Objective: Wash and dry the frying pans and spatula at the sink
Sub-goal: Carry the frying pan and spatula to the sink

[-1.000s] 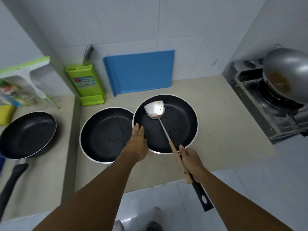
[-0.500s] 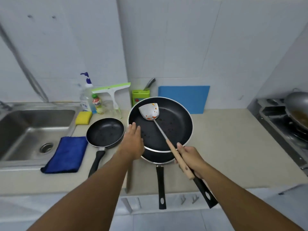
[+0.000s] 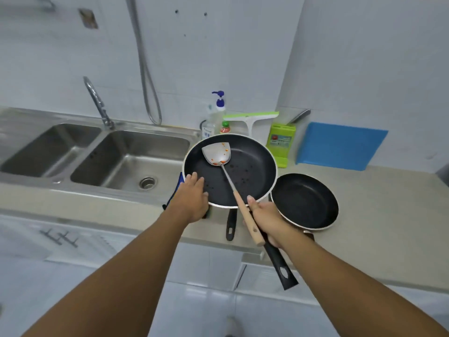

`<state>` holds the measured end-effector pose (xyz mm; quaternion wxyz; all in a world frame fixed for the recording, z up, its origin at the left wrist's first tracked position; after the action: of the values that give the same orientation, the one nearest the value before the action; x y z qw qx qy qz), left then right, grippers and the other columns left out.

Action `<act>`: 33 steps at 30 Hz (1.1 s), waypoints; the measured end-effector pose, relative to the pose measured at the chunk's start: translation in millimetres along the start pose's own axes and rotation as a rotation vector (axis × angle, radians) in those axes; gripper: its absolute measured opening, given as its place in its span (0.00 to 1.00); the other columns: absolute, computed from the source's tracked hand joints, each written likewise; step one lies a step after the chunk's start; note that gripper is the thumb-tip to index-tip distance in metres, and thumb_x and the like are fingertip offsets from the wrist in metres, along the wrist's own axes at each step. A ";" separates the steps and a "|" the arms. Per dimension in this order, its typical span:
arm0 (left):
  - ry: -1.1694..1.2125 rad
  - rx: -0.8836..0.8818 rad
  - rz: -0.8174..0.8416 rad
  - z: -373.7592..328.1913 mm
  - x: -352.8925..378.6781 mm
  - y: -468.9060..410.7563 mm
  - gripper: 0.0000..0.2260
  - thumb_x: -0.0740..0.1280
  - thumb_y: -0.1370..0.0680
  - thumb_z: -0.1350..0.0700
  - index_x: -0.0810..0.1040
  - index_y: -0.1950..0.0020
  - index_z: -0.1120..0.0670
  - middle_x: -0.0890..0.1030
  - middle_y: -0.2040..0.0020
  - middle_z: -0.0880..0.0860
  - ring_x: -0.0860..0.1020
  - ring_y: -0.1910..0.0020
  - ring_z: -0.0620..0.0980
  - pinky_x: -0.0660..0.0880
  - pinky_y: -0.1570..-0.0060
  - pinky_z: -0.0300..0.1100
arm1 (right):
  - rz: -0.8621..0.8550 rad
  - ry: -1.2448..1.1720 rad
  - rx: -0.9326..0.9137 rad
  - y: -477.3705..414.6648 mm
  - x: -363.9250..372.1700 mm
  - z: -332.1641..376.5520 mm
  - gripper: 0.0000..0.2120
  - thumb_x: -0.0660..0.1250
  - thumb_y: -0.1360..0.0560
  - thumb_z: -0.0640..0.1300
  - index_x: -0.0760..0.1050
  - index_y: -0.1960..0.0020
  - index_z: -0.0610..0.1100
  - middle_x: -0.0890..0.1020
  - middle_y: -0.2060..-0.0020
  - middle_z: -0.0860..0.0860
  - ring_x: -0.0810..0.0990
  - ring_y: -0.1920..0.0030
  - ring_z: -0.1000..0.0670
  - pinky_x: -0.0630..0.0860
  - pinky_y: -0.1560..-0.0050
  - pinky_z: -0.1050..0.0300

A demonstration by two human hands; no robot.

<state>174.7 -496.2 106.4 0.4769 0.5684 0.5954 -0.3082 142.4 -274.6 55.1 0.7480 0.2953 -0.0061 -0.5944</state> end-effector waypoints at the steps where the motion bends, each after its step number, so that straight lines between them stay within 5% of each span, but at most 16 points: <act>1: -0.014 -0.005 -0.004 9.9 -5.6 -1.8 0.24 0.54 0.14 0.54 0.57 0.18 0.60 0.52 0.17 0.60 0.52 0.18 0.60 0.52 0.21 0.51 | 0.002 0.018 -0.009 -7.2 16.3 7.3 0.26 0.62 0.21 0.64 0.83 0.60 0.42 0.86 0.64 0.46 0.84 0.59 0.43 0.81 0.48 0.46; 5: 0.044 -0.088 -0.044 56.6 -25.2 -28.4 0.18 0.55 0.14 0.55 0.71 0.27 0.59 0.72 0.26 0.61 0.67 0.26 0.62 0.63 0.26 0.54 | 0.044 0.073 -0.033 -33.4 84.5 44.7 0.26 0.62 0.20 0.63 0.79 0.64 0.44 0.82 0.64 0.47 0.81 0.58 0.43 0.80 0.47 0.45; 8: 0.098 -0.179 -0.108 93.0 -39.7 -57.8 0.17 0.56 0.15 0.49 0.79 0.42 0.58 0.83 0.44 0.59 0.79 0.44 0.60 0.74 0.38 0.55 | 0.083 0.069 -0.030 -57.1 127.3 70.9 0.25 0.61 0.17 0.59 0.77 0.63 0.42 0.80 0.67 0.48 0.81 0.66 0.49 0.77 0.64 0.60; 11: 0.036 -0.324 -0.095 127.5 -50.4 -86.1 0.23 0.57 0.18 0.37 0.81 0.51 0.55 0.83 0.53 0.53 0.79 0.47 0.54 0.73 0.40 0.53 | 0.140 0.062 -0.042 -80.8 168.6 94.7 0.24 0.60 0.16 0.58 0.74 0.62 0.42 0.76 0.72 0.48 0.74 0.80 0.55 0.67 0.80 0.67; 16: 0.035 -0.482 -0.079 180.8 -72.7 -119.2 0.18 0.62 0.20 0.42 0.80 0.49 0.56 0.80 0.49 0.54 0.71 0.38 0.57 0.68 0.39 0.50 | 0.228 -0.023 0.050 -110.9 232.8 119.5 0.24 0.60 0.17 0.59 0.76 0.59 0.40 0.81 0.71 0.44 0.75 0.75 0.46 0.72 0.72 0.55; 21: 0.301 -0.549 -0.069 238.7 -78.8 -143.8 0.15 0.64 0.20 0.47 0.80 0.50 0.58 0.82 0.51 0.56 0.81 0.51 0.57 0.80 0.46 0.51 | 0.201 -0.049 0.091 -138.1 267.5 136.5 0.23 0.61 0.17 0.59 0.77 0.56 0.39 0.82 0.66 0.41 0.75 0.75 0.47 0.72 0.75 0.58; 27: 0.391 -0.490 -0.051 289.7 -90.5 -166.6 0.12 0.67 0.21 0.50 0.78 0.53 0.58 0.81 0.51 0.58 0.82 0.55 0.58 0.81 0.49 0.52 | 0.160 -0.040 0.103 -155.7 299.9 154.7 0.23 0.61 0.17 0.58 0.76 0.57 0.38 0.81 0.68 0.42 0.74 0.77 0.49 0.71 0.76 0.59; 33: 0.578 -0.383 0.005 343.3 -95.8 -183.9 0.12 0.63 0.17 0.52 0.75 0.51 0.61 0.82 0.57 0.62 0.78 0.76 0.53 0.74 0.79 0.39 | 0.074 -0.104 0.182 -166.6 337.8 153.4 0.23 0.62 0.18 0.59 0.76 0.55 0.39 0.82 0.67 0.42 0.75 0.75 0.47 0.72 0.74 0.57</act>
<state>61.2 -875.1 40.2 0.3872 0.5340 0.7514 -0.0160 38.7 -662.6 -8.6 0.7381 0.3305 -0.1097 -0.5779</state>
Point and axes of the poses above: each hand's wrist, its own y-axis away from the middle knuckle, its own x-axis out of the palm, z = x × y, the point moved 9 cm from there along -y, towards the middle knuckle
